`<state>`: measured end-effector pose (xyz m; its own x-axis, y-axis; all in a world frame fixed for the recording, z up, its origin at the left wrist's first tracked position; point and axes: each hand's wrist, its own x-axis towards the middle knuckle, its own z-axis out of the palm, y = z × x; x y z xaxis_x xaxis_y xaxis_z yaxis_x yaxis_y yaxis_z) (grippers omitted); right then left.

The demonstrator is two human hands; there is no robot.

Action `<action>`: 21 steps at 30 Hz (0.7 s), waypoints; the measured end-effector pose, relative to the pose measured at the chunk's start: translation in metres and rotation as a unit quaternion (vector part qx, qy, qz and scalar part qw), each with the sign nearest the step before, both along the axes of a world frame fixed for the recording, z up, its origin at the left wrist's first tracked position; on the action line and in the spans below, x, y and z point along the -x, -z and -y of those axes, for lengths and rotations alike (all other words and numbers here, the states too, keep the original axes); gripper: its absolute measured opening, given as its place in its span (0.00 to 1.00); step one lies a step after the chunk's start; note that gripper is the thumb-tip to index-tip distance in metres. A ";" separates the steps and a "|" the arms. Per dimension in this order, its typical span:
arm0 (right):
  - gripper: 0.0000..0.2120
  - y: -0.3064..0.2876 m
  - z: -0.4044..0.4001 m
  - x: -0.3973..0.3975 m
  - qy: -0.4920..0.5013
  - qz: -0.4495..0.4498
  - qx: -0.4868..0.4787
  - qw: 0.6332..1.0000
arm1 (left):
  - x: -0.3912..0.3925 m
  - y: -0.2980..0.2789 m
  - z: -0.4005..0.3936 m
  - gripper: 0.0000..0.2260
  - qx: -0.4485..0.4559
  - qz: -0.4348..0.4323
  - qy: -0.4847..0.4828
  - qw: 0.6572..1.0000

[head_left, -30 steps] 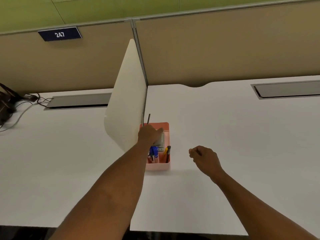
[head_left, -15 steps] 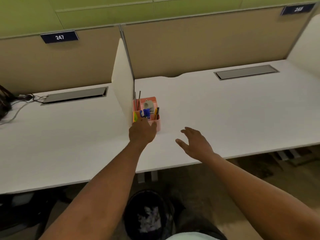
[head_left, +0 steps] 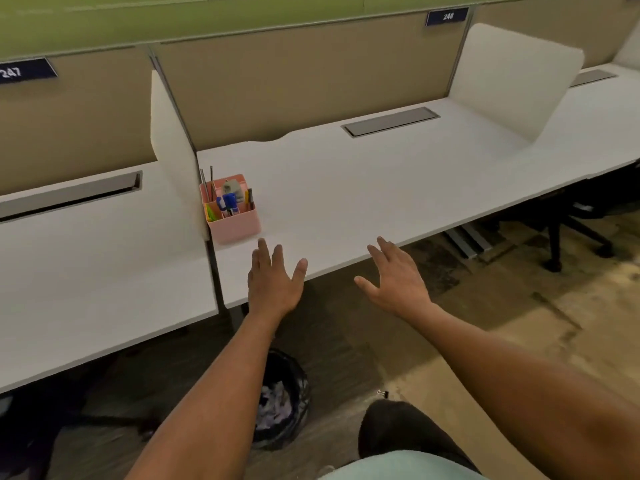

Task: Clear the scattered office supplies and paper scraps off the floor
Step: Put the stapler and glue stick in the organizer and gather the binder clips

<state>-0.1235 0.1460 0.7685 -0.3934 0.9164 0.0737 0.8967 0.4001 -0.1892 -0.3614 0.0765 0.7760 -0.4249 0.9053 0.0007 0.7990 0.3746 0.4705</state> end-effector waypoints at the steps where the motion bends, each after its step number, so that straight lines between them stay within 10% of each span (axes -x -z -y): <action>1: 0.38 0.002 0.004 -0.010 0.005 -0.002 0.001 1.000 | -0.008 0.002 0.001 0.34 -0.005 0.003 0.008 1.000; 21: 0.33 0.188 0.008 -0.200 0.088 -0.025 0.198 0.976 | -0.195 0.195 0.028 0.19 0.083 0.097 0.002 0.992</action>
<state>0.0766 0.1379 0.5801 -0.2328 0.9297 -0.2855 0.9306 0.1276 -0.3432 -0.1665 0.0484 0.5808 -0.3985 0.8876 -0.2310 0.7007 0.4571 0.5478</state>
